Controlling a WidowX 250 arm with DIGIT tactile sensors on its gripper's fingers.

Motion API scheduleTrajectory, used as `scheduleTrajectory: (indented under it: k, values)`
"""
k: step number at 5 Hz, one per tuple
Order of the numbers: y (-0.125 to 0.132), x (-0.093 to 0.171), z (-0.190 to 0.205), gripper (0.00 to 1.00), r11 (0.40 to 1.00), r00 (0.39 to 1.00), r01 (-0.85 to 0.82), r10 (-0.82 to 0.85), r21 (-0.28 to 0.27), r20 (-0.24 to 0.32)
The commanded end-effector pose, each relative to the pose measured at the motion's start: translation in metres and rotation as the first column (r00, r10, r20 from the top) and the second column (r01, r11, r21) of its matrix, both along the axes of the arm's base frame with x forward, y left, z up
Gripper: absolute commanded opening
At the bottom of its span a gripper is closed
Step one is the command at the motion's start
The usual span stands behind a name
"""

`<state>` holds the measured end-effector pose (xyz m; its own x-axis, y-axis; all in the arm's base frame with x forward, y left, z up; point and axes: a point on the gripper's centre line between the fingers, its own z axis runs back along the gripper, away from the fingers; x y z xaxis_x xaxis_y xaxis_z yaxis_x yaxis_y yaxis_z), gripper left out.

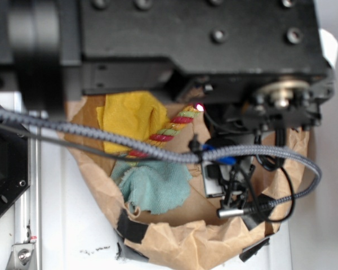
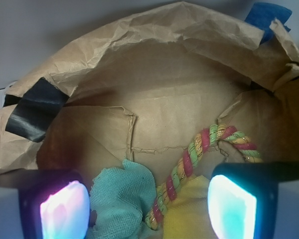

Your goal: Grab the multicolored rope.

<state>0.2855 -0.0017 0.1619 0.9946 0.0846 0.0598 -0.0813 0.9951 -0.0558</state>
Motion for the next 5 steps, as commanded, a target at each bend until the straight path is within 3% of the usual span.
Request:
scheduleTrajectory:
  k: [1,2,3,4,5]
  values:
    - [0.012,-0.008,-0.083,1.0,0.997,0.998,-0.054,0.056,0.047,-0.04]
    - [0.007,-0.012,-0.107,1.0,0.991,0.992,-0.126,0.127,0.04,-0.018]
    - [0.003,0.002,-0.124,1.0,0.985,0.985,-0.172,0.172,-0.025,0.009]
    - [-0.009,0.012,-0.135,0.96,0.985,0.986,-0.169,0.169,-0.032,0.003]
    - [-0.012,0.009,-0.132,0.0,0.983,0.984,-0.181,0.181,-0.009,0.004]
